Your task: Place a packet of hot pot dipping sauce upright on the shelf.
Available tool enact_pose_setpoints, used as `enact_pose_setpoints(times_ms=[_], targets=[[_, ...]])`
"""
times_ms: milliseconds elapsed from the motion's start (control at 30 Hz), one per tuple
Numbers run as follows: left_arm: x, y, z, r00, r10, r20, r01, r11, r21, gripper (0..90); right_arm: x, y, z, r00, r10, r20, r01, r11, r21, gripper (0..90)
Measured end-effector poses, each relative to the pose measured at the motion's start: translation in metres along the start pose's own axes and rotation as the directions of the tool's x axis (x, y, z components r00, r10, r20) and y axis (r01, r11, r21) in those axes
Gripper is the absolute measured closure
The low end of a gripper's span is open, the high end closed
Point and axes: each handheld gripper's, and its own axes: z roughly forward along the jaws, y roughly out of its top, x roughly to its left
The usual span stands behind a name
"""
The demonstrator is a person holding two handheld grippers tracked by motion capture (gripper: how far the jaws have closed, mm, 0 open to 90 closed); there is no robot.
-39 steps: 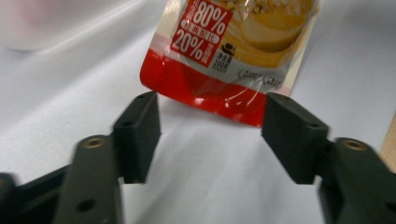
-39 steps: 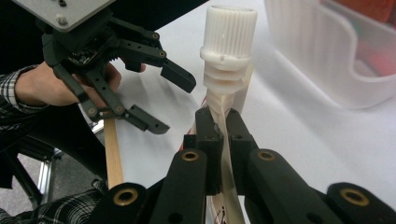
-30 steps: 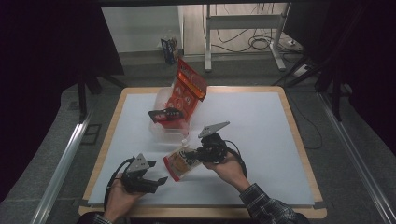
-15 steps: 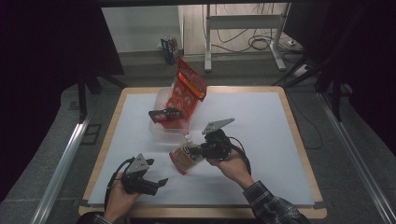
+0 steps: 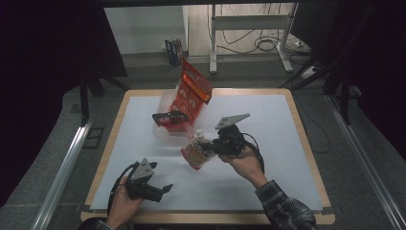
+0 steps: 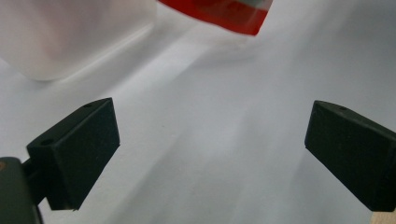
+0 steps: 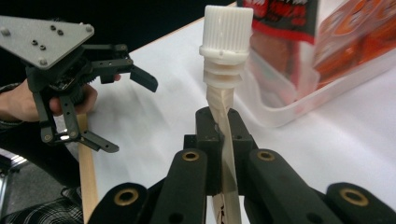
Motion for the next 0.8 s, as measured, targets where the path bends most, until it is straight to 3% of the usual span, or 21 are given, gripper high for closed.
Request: enact_pose_setpoints(times_ms=[233,533,800], targets=[[0.002,-0.001,-0.004,0.9994,-0.005,-0.034,0.004,0.9994,-0.035,0.6,-0.009,0.011,-0.016,0.9989,-0.008,0.045,0.009,1.0,-0.015,87.3],[0.001,-0.001,-0.003,0.9992,0.001,-0.039,-0.002,0.9995,-0.03,0.4,-0.018,0.026,-0.029,0.9958,-0.018,0.089,0.021,0.999,-0.035,87.6],[-0.001,-0.001,-0.002,0.999,0.016,-0.042,-0.016,0.9998,-0.014,0.5,-0.026,0.039,-0.025,0.995,-0.028,0.096,0.032,0.999,-0.038,87.7]])
